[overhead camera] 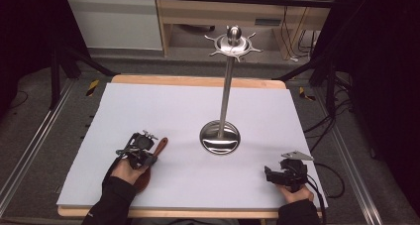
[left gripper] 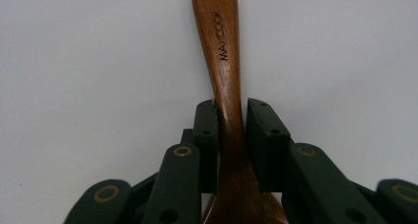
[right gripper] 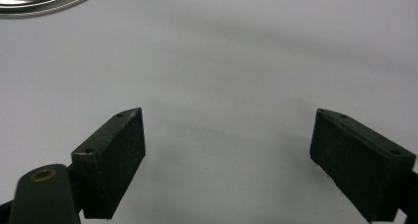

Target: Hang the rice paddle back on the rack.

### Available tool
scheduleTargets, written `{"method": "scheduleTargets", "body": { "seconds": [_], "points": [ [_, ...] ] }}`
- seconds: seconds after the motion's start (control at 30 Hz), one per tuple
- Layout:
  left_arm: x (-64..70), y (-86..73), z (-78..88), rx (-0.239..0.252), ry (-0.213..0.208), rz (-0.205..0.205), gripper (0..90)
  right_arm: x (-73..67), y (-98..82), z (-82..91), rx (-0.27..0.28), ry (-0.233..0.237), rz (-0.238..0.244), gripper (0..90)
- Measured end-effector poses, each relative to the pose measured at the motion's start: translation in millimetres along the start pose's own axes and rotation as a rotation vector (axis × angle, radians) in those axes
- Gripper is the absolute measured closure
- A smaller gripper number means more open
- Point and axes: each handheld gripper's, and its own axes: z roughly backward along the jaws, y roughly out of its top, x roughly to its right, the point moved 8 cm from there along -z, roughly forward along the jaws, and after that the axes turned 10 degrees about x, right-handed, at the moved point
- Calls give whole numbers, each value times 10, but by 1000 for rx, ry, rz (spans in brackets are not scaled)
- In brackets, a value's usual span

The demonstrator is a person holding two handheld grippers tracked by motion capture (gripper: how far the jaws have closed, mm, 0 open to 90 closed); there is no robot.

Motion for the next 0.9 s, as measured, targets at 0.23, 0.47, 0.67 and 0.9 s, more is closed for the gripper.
{"method": "scheduleTargets", "body": {
  "seconds": [0.23, 0.47, 0.67, 0.9],
  "points": [
    [-12, 5, -1, 3, -4, 0, 771, 10, -3, -3, -2, 1, 4, 139],
    [-14, 18, -4, -23, -22, 0, 774, 16, -6, -4, -3, 3, 7, 139],
    [-22, 14, -6, -10, -25, -4, 772, 9, -6, -7, -4, 6, 3, 139],
    [-18, 32, -12, -38, -26, -24, 776, 5, 3, 2, -1, 11, -2, 139]
  ]
}}
